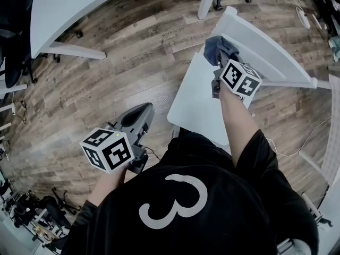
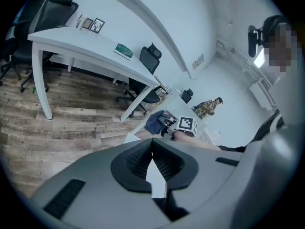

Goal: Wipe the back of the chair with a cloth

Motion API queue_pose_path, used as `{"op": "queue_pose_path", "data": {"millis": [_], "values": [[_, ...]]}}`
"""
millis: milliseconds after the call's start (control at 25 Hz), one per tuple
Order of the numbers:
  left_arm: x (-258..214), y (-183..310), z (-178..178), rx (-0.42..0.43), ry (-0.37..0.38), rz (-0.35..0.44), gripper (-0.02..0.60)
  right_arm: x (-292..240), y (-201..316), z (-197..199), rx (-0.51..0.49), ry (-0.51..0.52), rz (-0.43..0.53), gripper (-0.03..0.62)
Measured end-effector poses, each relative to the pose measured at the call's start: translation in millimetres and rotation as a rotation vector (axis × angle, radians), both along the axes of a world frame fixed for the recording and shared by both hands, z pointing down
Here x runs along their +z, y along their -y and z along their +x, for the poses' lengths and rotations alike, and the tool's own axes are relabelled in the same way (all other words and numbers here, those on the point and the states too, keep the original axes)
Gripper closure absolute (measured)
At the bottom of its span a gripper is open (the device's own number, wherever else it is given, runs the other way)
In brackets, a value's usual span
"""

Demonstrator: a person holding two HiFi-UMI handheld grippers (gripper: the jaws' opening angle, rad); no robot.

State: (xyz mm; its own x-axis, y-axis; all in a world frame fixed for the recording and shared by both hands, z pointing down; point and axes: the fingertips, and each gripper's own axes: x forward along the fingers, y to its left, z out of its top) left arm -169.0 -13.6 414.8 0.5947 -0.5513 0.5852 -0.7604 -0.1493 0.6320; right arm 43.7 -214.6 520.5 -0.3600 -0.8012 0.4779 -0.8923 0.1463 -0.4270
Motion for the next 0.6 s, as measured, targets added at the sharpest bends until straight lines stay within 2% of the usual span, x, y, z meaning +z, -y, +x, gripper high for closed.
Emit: {"op": "queue_pose_path", "data": {"millis": [600], "values": [[-1.8,-2.9,25.3,0.076,0.001,0.002,0.568,-3.0,-23.4,60.4,0.089,-0.003,-0.003,0.548]]}}
